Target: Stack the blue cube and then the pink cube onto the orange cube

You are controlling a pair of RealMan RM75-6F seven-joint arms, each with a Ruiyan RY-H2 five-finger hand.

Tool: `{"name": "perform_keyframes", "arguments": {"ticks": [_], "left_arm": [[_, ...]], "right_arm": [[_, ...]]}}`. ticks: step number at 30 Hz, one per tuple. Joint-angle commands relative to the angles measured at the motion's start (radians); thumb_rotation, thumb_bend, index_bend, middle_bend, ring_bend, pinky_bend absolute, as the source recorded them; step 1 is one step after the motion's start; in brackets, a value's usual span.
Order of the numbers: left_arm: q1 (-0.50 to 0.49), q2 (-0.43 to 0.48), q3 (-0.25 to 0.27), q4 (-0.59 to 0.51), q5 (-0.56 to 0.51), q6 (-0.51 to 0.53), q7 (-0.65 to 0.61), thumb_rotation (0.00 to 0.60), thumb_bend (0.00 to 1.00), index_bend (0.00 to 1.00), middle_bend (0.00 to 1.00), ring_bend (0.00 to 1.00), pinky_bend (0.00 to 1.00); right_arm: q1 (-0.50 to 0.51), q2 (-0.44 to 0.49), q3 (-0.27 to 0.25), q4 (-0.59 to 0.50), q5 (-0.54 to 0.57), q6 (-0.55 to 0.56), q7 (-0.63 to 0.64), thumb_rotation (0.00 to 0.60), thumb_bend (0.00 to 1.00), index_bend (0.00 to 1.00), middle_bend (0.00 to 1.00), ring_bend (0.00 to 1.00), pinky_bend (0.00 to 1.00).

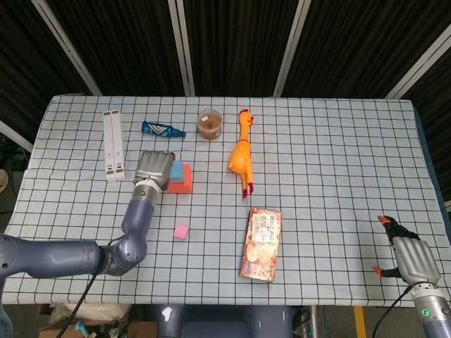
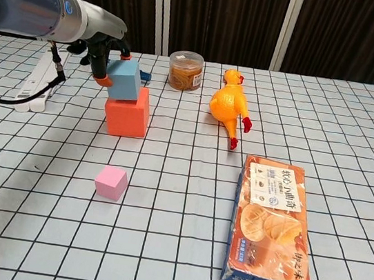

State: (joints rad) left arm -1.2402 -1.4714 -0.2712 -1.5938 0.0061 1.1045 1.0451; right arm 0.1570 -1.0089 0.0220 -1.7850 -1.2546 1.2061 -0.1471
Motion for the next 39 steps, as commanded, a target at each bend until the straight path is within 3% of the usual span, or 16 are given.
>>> {"name": "perform_keyframes", "arguments": {"ticks": [1,7,14,28,39], "left_arm": [[-0.003,-0.006,0.004,0.008,-0.003,-0.007,0.005,0.600,0.41,0.31,0.90,0.72,0.82],[-0.008,-0.014,0.005,0.017,-0.006,-0.011,0.009,0.600,0.41,0.30,0.90,0.72,0.82],[-0.011,-0.011,0.008,0.014,-0.016,-0.015,0.017,0.600,0.40,0.20,0.90,0.72,0.81],[-0.016,0.001,0.006,0.004,-0.025,-0.010,0.022,0.600,0.40,0.16,0.90,0.72,0.81],[-0.026,0.087,-0.001,-0.105,-0.062,0.031,0.060,0.600,0.40,0.13,0.89,0.71,0.81]], "right_arm": [[0.000,0.000,0.000,-0.001,0.001,0.000,-0.001,0.600,0.13,0.08,0.09,0.19,0.24],[0.000,0.000,0.000,-0.001,0.003,0.001,-0.003,0.600,0.13,0.08,0.09,0.19,0.24],[0.000,0.000,0.000,-0.002,0.003,0.001,-0.001,0.600,0.13,0.08,0.09,0.19,0.24],[0.002,0.001,-0.001,-0.005,0.009,-0.004,-0.005,0.600,0.13,0.08,0.09,0.19,0.24],[0.005,-0.002,-0.001,-0.011,0.011,0.002,-0.031,0.600,0.13,0.08,0.09,0.19,0.24]]}}
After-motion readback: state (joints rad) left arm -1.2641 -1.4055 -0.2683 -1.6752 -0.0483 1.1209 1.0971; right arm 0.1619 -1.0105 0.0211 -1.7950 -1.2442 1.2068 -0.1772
